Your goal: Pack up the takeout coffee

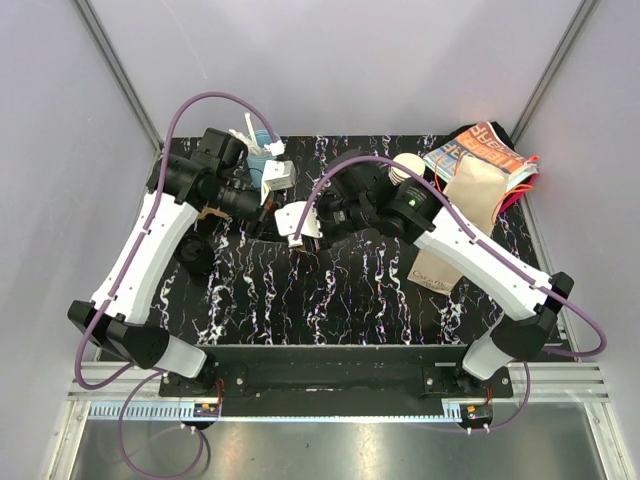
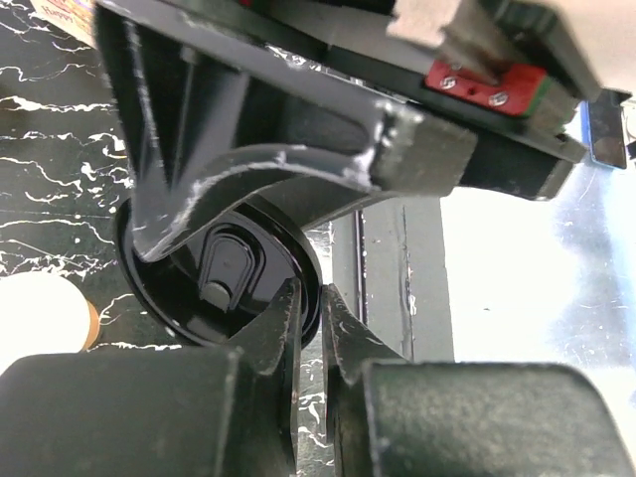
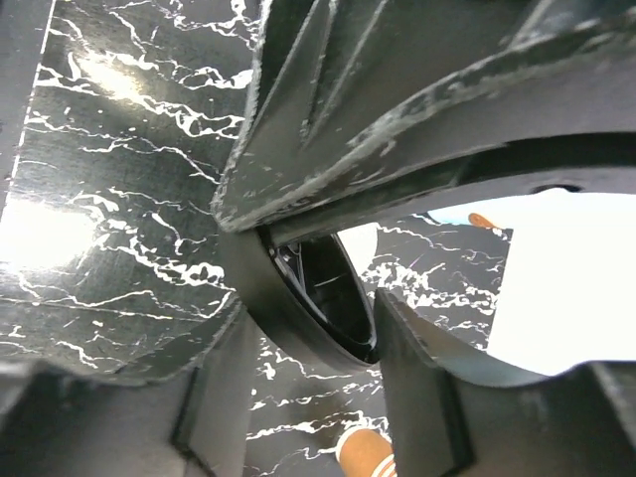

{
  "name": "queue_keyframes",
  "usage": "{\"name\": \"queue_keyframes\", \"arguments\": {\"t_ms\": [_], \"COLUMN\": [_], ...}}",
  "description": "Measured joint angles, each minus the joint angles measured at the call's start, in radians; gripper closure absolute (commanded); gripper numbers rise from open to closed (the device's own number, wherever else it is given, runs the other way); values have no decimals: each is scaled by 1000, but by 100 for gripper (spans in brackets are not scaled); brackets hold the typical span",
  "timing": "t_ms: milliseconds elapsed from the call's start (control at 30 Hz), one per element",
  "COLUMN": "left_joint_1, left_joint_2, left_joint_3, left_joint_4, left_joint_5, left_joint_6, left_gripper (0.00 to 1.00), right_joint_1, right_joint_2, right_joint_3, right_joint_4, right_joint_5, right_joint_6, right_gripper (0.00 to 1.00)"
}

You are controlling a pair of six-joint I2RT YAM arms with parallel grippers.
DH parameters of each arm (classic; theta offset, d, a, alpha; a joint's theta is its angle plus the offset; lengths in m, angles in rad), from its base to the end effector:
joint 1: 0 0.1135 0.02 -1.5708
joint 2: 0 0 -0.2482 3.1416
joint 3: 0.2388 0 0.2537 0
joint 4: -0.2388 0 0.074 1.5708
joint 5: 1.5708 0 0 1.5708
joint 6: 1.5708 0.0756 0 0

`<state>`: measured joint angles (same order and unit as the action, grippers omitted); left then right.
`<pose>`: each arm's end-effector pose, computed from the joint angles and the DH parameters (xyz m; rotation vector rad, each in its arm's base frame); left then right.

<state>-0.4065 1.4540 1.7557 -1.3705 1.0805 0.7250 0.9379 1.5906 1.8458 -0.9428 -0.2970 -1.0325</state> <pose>0.2137 -0.1646 0.3945 1.4762 1.6887 -1.2227 0.1959 0.3044 0.3891 -1.9477 1.1023 0.2837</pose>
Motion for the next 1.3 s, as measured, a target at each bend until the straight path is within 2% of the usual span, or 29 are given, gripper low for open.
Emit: {"name": "queue_keyframes", "arguments": {"t_ms": [33, 67, 133, 167, 267, 300, 400, 633, 933, 1300], "left_joint_1": [1, 2, 3, 4, 3, 1, -2, -1, -8, -22], "left_joint_2": [0, 0, 0, 0, 0, 0, 0, 4, 24, 47], "left_joint_3": [0, -1, -3, -3, -3, -3, -3, 33, 122, 16], "left_joint_4": [0, 0, 2, 10, 20, 19, 16, 8, -9, -9], "left_joint_5": [0, -3, -7, -9, -3, -3, -4, -47, -63, -21], "left_joint_6": [0, 0, -1, 3, 2, 0, -13, -50, -15, 71], "left_gripper": [88, 80, 74, 70, 57, 50, 40, 23, 17, 16], "right_joint_1": [0, 0, 1, 3, 12, 12, 11, 11, 8, -62], "right_joint_2": [-1, -1, -5, -7, -13, -16, -34, -94, -142, -106], "right_joint_3": [-2, -6, -17, -24, -45, -51, -69, -85, -106, -122], "right_joint_4": [-6, -7, -21, -29, -24, -20, -20, -25, -37, -62], "right_joint_5": [0, 0, -2, -8, -11, -11, -15, -61, -114, -233], "right_joint_6": [2, 4, 13, 21, 46, 55, 85, 151, 239, 312], "right_gripper": [55, 60, 82, 86, 87, 87, 87, 86, 86, 85]}}
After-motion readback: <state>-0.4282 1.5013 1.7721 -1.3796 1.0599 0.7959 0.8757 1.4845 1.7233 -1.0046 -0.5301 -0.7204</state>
